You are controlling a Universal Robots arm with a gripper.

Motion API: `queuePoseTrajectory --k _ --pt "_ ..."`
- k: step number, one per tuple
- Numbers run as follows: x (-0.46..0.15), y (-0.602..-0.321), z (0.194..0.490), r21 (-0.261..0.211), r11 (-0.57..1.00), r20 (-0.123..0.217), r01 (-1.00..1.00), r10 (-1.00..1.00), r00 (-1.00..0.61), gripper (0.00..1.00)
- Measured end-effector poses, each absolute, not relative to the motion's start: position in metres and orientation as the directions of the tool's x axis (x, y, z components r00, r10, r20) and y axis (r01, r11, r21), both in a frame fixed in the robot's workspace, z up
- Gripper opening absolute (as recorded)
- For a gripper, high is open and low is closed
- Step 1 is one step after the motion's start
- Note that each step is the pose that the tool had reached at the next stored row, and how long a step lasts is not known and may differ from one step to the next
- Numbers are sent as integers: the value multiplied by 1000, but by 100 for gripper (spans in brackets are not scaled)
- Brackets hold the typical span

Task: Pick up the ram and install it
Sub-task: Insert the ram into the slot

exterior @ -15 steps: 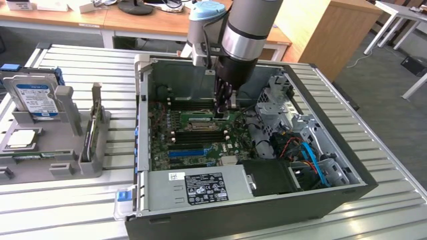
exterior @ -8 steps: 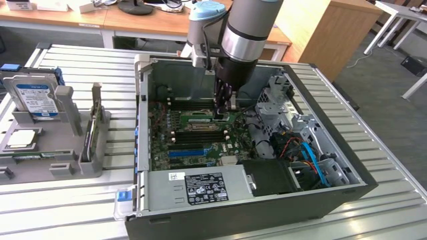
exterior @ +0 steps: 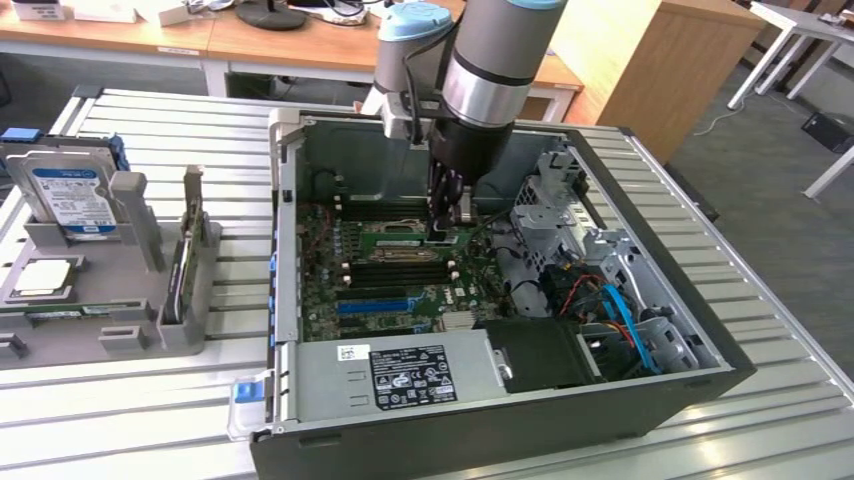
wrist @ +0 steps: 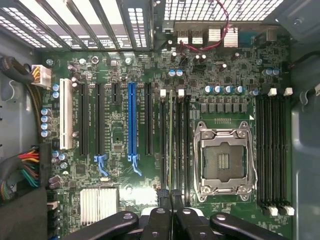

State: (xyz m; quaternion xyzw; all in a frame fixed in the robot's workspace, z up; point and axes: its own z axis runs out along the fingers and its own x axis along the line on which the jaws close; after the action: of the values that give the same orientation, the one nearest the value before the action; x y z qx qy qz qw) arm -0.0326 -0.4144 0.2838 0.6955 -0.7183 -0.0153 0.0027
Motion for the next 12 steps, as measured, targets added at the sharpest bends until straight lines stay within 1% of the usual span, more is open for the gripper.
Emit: queuePoseTrajectory --k 12 --pt "-33 -414 282 26 32 -18 -999 -999 -32 12"
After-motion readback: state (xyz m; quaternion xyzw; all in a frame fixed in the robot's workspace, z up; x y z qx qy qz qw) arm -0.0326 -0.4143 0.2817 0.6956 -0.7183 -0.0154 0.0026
